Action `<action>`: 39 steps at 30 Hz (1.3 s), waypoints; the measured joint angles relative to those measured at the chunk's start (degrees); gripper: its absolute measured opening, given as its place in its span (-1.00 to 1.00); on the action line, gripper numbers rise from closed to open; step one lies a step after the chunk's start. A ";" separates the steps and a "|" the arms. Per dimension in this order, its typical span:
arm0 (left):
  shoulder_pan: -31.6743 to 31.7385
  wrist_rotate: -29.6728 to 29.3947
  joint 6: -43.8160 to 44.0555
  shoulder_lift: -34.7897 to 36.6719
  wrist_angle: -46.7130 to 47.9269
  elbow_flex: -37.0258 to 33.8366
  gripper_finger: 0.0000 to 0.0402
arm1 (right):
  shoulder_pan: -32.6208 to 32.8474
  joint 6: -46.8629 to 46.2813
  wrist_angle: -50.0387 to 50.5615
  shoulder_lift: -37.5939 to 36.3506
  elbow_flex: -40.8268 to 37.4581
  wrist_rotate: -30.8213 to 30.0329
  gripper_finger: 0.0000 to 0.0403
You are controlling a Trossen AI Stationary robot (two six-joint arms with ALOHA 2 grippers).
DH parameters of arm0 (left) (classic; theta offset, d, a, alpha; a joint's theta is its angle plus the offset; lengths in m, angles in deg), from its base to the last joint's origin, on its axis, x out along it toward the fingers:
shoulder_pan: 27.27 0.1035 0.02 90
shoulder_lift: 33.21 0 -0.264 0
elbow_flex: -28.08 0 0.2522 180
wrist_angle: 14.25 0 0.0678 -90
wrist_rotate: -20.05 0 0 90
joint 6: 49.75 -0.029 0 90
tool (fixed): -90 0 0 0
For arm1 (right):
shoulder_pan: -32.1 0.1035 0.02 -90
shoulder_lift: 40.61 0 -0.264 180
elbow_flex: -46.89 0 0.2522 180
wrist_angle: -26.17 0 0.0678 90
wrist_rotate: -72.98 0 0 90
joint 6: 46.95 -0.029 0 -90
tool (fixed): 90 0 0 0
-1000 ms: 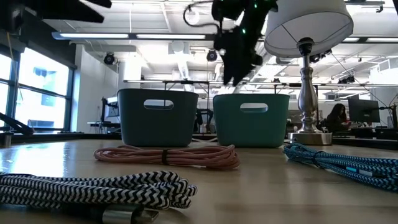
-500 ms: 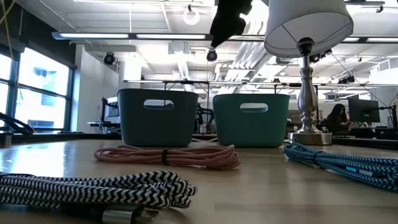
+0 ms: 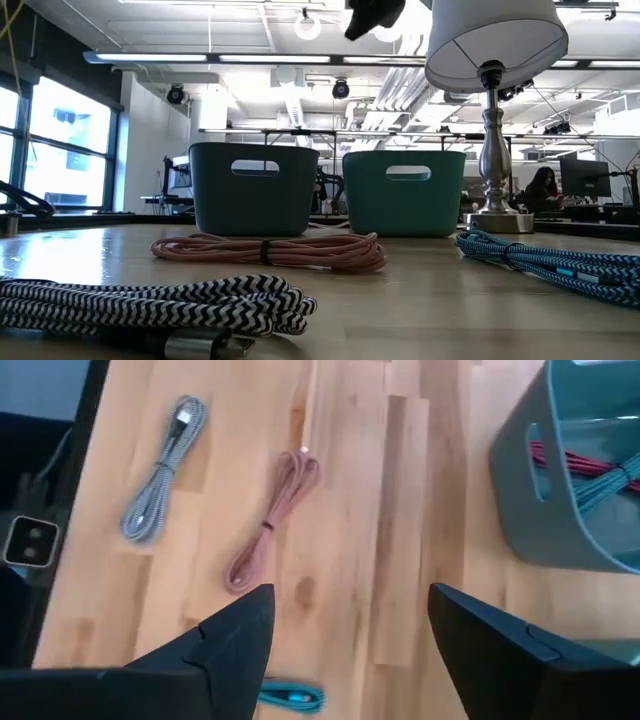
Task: Pick & Place USB Port
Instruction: Put the violet charger cable into the green bin
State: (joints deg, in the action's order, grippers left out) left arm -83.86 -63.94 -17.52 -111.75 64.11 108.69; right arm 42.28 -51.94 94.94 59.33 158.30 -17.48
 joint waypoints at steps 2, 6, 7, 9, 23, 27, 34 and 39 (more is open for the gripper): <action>-0.84 3.00 -2.82 -2.94 -0.35 0.01 -0.16 | 1.32 -1.40 -0.43 0.00 0.00 -0.41 0.27; -3.72 7.10 -3.29 -7.68 -0.91 0.00 -0.16 | 3.43 -4.55 -2.88 0.00 0.00 -0.40 0.27; -4.45 7.66 -3.31 -8.77 -1.72 0.00 -0.16 | 3.84 -5.24 -3.44 0.00 0.00 -0.42 0.27; -5.78 7.75 -3.31 -10.64 -4.54 0.00 -0.16 | 4.54 -5.56 -4.38 0.01 0.00 -0.39 0.27; -7.59 3.04 -3.55 -19.41 -13.76 0.02 -0.16 | 7.30 -8.26 -9.92 0.00 0.00 -0.44 0.27; -7.59 6.02 -3.57 -21.74 -13.69 0.02 -0.16 | 8.67 -8.56 -9.89 0.00 0.00 -0.61 0.27; -7.56 4.59 -3.59 -22.99 -13.63 0.02 -0.16 | 11.12 -9.58 -9.89 0.01 0.00 -3.02 0.27; -7.54 3.22 -3.62 -23.00 -13.54 0.02 -0.16 | 11.93 -10.06 -9.89 0.01 0.00 -3.80 0.27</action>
State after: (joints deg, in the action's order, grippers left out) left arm -91.40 -60.72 -21.13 -134.74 50.58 108.71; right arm 54.22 -62.00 85.05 59.34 158.30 -21.29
